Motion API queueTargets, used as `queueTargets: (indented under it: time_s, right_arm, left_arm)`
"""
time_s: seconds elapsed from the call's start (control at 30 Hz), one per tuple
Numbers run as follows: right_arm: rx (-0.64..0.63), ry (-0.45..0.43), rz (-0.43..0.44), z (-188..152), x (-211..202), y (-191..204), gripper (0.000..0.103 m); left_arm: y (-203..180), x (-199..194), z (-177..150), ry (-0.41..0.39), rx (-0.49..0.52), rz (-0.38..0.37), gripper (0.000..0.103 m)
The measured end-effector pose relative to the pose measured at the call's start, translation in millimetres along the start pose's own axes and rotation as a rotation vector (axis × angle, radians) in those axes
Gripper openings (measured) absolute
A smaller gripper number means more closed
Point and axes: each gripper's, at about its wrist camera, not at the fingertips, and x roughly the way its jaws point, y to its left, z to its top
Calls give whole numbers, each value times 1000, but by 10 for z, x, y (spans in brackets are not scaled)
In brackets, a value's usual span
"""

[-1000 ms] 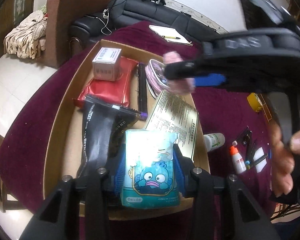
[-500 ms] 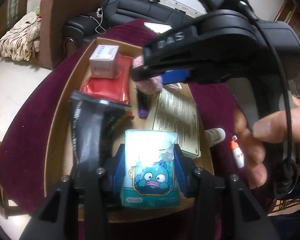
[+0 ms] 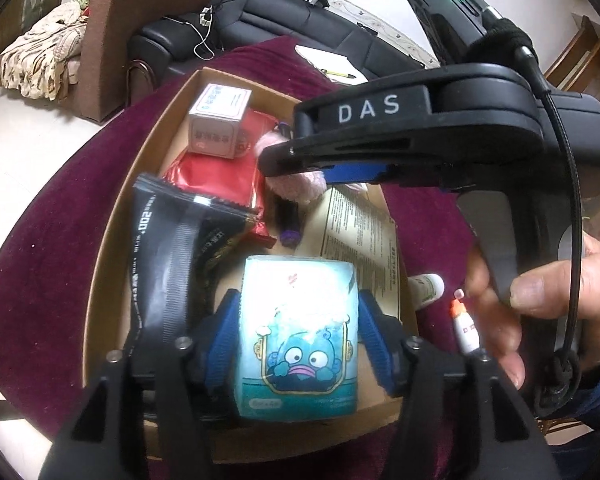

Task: Organize objects
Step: 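Lower the pouch and plush toy into the box, opening both tools, then grasp the white pill bottle with the left tool while the right tool grasps the orange-capped dropper bottle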

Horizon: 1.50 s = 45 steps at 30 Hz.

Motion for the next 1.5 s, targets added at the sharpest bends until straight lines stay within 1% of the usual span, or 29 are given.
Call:
queueTargets:
  time_s: [0.07, 0.2, 0.5, 0.67, 0.8, 0.9, 0.97, 1.07, 1.1, 1.17, 1.2, 1.27, 1.33, 1.5]
  right_arm:
    - [2, -6, 4, -7, -30, 4, 55]
    - [18, -15, 24, -26, -107, -10, 57]
    - [143, -71, 94, -199, -504, -298, 58]
    - [244, -113, 125, -417, -802, -692, 60]
    - [330, -151, 90, -729, -1048, -1153, 61]
    - [401, -160, 74, -965, -1163, -1499, 61]
    - [458, -161, 63, -1193, -1232, -1747, 61]
    - [515, -160, 54, -1456, -1340, -2052, 61]
    - [534, -160, 52, -1554, -1378, -2143, 61]
    - [566, -166, 50, -1745, -1462, -2288, 61]
    - [585, -169, 46, -1869, -1526, -2382, 61]
    - [614, -177, 39, -2049, -1614, -2509, 62]
    - [650, -191, 31, -2254, -1732, -2643, 62]
    - [748, -234, 9, -2728, -1998, -2941, 64]
  left_arm:
    - [13, -4, 10, -2, -3, -7, 64]
    - [10, -36, 8, -9, -22, -20, 64]
    - [9, -127, 44, -47, -52, -37, 70]
    - [-50, -212, 93, -77, -53, -30, 70]
    - [-184, -275, 107, -96, -34, -31, 70]
    - [-362, -237, 140, -93, 2, -37, 70]
    - [-536, -170, 130, -77, 53, -37, 70]
    - [-848, -25, 98, -27, 177, -35, 70]
    - [-988, 49, 83, -2, 248, -33, 70]
    - [-1195, 159, 47, 20, 361, -13, 70]
    - [-1296, 226, 17, 52, 423, -6, 70]
    - [-1461, 361, 7, 98, 516, -11, 70]
    - [-1556, 512, 14, 154, 563, -6, 70]
    - [-1703, 806, 18, 234, 645, 19, 70]
